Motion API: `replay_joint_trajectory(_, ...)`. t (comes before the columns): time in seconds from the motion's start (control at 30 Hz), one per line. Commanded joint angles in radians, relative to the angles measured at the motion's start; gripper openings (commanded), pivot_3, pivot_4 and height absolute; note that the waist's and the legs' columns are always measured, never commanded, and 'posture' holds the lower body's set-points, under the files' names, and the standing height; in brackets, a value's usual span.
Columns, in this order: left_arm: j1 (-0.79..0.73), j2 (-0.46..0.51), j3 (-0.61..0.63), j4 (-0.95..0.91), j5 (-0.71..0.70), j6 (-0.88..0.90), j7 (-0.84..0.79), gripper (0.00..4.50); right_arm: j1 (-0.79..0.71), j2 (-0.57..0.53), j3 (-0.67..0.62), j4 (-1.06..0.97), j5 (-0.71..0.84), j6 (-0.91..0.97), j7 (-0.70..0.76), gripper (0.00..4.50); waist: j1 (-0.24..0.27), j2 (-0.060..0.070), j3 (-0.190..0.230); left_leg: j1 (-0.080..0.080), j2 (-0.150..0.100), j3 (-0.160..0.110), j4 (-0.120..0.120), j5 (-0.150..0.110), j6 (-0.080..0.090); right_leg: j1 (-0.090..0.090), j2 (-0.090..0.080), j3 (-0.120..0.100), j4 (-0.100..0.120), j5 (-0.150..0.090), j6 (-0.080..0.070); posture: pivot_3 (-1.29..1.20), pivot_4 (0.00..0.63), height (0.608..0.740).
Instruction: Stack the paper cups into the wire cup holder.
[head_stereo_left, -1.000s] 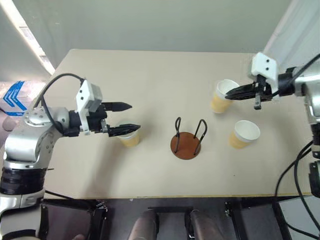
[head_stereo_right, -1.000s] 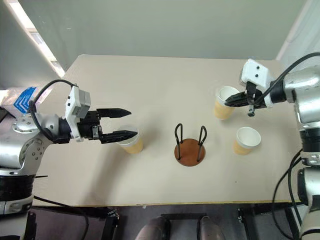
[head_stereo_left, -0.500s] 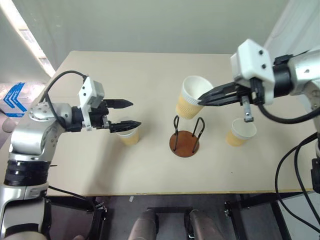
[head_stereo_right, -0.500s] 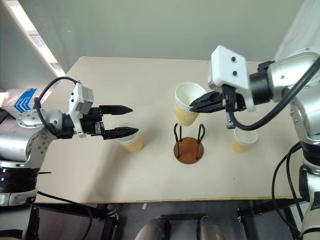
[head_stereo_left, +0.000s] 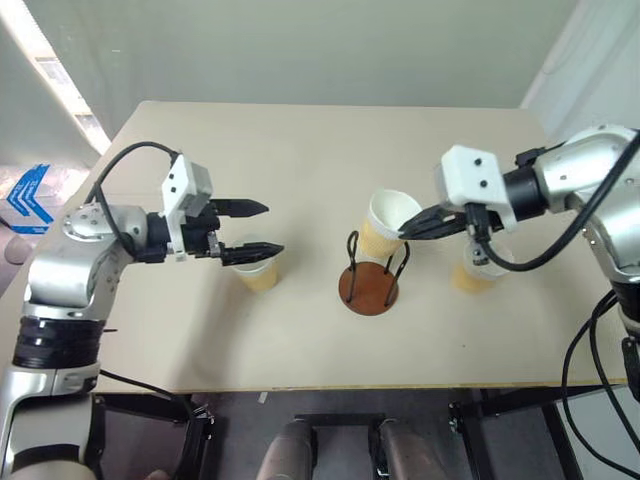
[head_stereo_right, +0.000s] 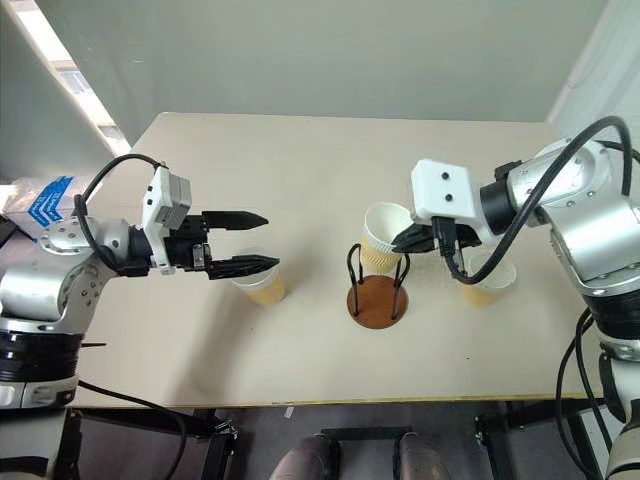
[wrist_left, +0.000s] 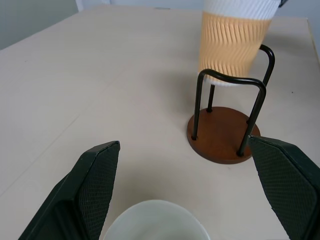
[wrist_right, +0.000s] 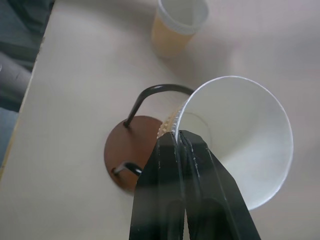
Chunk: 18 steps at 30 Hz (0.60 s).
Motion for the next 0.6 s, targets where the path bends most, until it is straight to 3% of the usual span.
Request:
replay_joint_trajectory(0.03,0.006,0.040,0.035,-0.031,0.000,-0.013,-0.018,4.50,0.001,0.015,0.004,-0.014,-0.023,-0.029,-0.014,0.11,0.000,0.000,0.000,0.000,0.000,0.000,0.000,0.000,0.000,0.000,0.000,0.000,0.000,0.000,0.000,0.00,0.150,0.740)
replay_joint_trajectory(0.07,0.011,0.051,0.035,-0.035,0.003,-0.015,-0.022,4.50,0.007,0.021,0.011,-0.008,-0.037,-0.040,-0.023,0.11,-0.001,0.000,0.000,0.000,0.000,0.000,0.000,0.000,0.000,0.000,0.000,0.000,0.000,0.000,-0.001,0.00,0.150,0.740)
replay_joint_trajectory(0.33,0.046,0.135,0.058,-0.072,0.023,-0.055,-0.046,4.50,0.030,0.061,-0.012,0.010,-0.052,-0.035,-0.079,2.69,-0.001,0.000,0.000,0.000,0.000,0.000,0.000,0.000,0.000,0.000,0.000,0.000,0.000,-0.002,-0.004,0.00,0.150,0.740)
replay_joint_trajectory(0.6,0.085,0.198,0.028,-0.045,0.107,-0.210,-0.122,4.50,0.026,0.066,-0.099,0.002,0.051,0.074,-0.096,2.69,0.000,0.000,0.000,0.000,0.000,0.000,-0.001,0.000,0.000,-0.001,0.000,0.000,0.000,-0.003,-0.005,0.00,0.150,0.740)
